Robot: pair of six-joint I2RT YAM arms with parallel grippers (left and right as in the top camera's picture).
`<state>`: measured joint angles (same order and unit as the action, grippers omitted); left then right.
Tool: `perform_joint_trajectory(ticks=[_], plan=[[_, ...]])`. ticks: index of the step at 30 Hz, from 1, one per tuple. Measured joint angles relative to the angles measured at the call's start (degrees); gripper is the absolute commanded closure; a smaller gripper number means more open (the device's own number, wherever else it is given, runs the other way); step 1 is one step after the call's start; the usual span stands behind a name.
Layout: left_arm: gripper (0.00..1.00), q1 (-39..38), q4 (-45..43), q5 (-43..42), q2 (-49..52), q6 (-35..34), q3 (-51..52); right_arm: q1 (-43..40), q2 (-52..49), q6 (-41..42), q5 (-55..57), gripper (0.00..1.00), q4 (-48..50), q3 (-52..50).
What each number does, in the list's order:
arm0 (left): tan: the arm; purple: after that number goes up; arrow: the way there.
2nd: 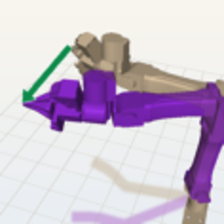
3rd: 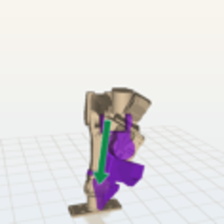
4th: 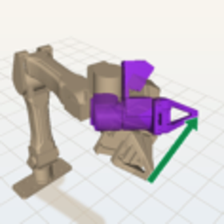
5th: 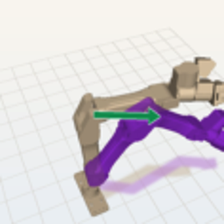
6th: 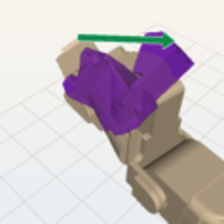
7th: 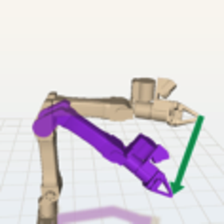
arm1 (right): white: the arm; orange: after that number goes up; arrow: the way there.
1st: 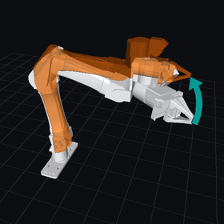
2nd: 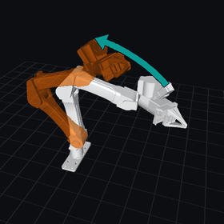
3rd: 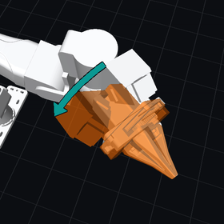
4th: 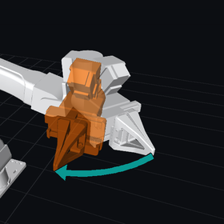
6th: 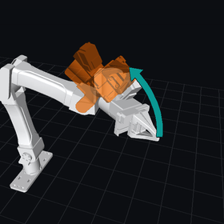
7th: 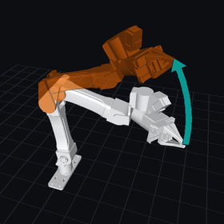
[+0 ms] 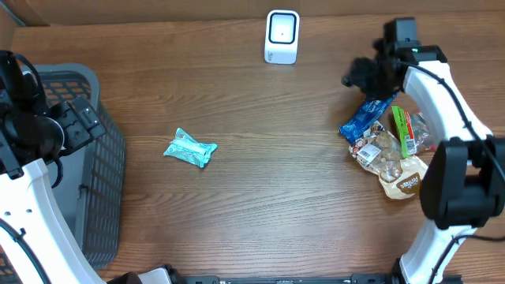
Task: Scan the item barcode
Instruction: 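Push the blue packet rightward toward the nut bag with the right gripper, then reach the right gripper left to the teal wipes pack and grasp it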
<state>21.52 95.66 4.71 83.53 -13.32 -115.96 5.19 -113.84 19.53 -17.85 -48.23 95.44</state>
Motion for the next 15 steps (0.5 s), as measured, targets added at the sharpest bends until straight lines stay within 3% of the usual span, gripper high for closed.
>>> perform_joint_trajectory(ticks=[8, 15], plan=[[0.0, 0.0, -0.02, 0.0, 0.0, 0.0, 0.0, 19.85, -1.53, 0.7, -7.72, 0.22, 6.58, 0.26], [0.0, 0.0, -0.02, 0.0, 0.0, 0.0, 0.0, 31.08, -9.38, 16.48, -4.2, 0.19, 9.14, -0.15]])
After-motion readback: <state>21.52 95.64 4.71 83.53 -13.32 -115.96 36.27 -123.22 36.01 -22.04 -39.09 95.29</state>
